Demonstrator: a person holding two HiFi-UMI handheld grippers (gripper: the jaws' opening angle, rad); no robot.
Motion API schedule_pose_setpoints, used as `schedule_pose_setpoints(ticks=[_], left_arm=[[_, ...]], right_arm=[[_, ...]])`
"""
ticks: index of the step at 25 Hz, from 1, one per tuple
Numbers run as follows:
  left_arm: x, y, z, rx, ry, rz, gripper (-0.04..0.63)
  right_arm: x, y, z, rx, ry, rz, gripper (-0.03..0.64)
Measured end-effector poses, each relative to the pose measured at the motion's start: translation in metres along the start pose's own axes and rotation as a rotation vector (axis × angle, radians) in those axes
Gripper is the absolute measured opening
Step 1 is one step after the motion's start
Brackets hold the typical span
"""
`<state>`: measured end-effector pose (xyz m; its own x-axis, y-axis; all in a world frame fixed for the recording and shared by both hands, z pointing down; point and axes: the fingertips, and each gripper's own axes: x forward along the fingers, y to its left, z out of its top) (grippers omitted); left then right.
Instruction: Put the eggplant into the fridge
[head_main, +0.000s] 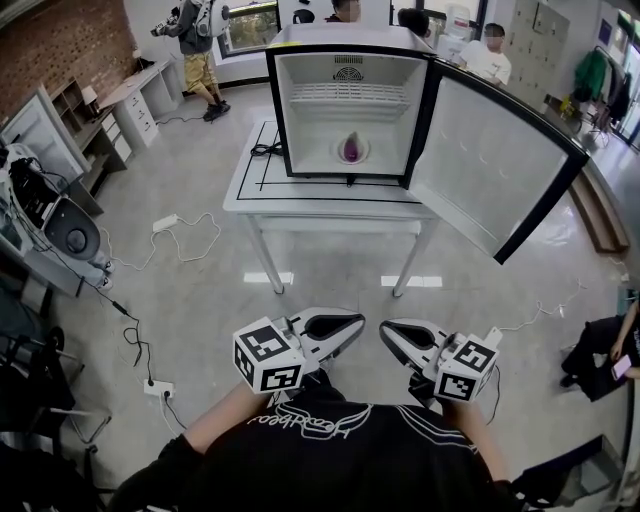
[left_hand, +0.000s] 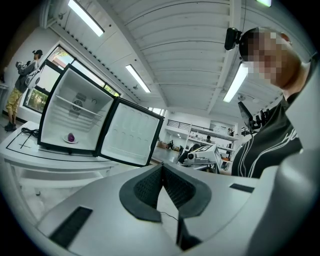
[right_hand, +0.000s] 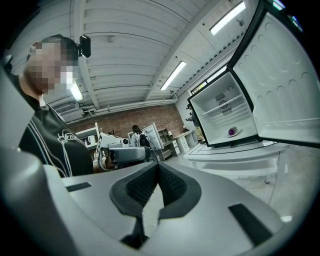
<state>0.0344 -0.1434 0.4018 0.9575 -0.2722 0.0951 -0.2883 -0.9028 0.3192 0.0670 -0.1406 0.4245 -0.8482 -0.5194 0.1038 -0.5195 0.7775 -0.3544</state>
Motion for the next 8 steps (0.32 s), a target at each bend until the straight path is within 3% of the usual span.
schedule_pose_setpoints(ticks=[8], left_arm=[[0.0068,-0.002,-0.0026,0.0,0.009,-0.003,0.008]], right_arm=[[-0.0083,-0.0033,0.0,0.001,-0.004,-0.01,0.006]])
